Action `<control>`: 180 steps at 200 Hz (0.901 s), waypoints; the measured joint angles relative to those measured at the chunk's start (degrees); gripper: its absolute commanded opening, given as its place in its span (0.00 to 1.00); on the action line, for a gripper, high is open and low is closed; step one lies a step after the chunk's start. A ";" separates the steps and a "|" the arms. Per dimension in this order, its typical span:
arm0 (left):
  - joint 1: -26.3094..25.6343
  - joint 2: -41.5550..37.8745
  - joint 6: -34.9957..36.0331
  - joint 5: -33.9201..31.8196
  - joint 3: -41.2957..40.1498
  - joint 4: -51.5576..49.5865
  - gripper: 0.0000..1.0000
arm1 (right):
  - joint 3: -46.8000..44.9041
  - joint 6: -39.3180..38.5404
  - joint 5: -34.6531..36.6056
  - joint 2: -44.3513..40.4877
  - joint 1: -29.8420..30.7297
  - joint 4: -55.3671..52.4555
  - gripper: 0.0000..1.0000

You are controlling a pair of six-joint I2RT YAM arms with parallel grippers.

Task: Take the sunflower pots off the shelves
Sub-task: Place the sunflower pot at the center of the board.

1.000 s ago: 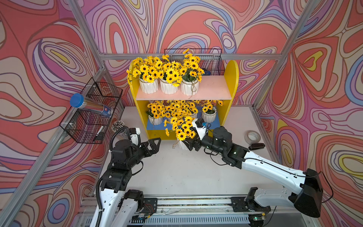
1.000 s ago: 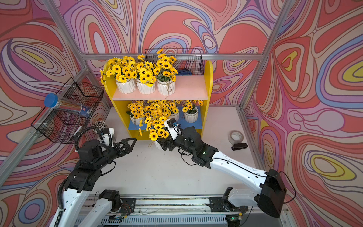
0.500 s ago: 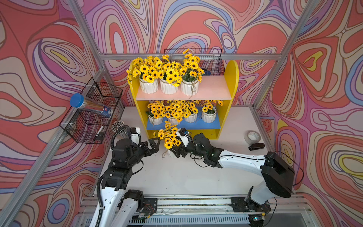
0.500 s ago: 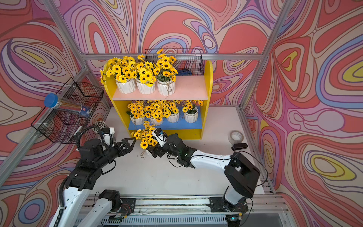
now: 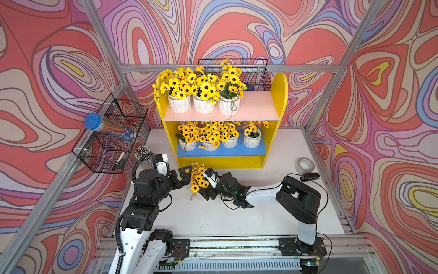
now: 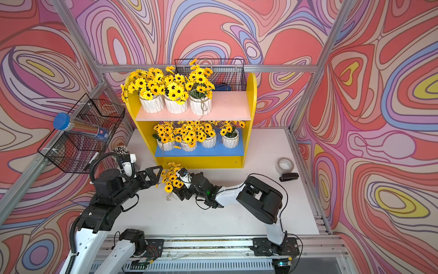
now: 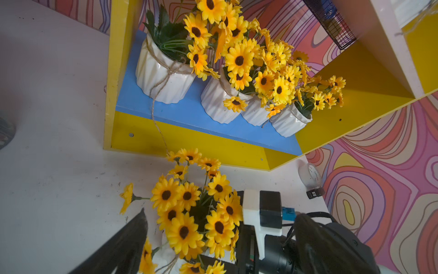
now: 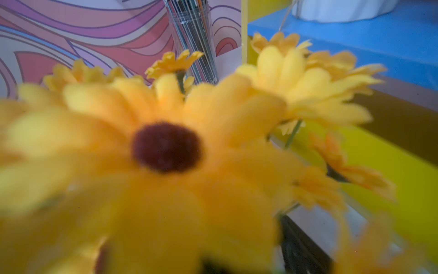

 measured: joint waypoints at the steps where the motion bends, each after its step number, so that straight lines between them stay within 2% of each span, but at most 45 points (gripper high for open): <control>1: 0.00 0.00 0.00 0.00 0.00 0.00 0.98 | 0.00 -0.07 0.13 0.11 0.07 0.28 0.00; 52: 0.00 -0.35 1.03 -0.31 0.00 0.00 0.98 | 0.28 -3.61 6.08 4.26 4.20 7.74 0.00; 93: 0.00 -1.18 1.46 -0.68 -0.02 0.00 0.98 | 3.72 -3.65 7.32 9.92 4.98 12.96 0.00; 139: 0.00 -1.22 1.68 -0.90 -0.04 0.00 0.98 | 12.52 -4.31 7.39 15.80 4.96 11.45 0.00; 174: 0.00 -1.25 1.95 -1.14 -0.04 0.00 0.99 | 15.85 -5.40 7.52 17.31 4.92 9.14 0.00; 180: 0.00 -1.25 1.97 -1.14 -0.04 0.00 0.99 | 16.22 -5.51 7.52 17.29 4.92 8.41 0.06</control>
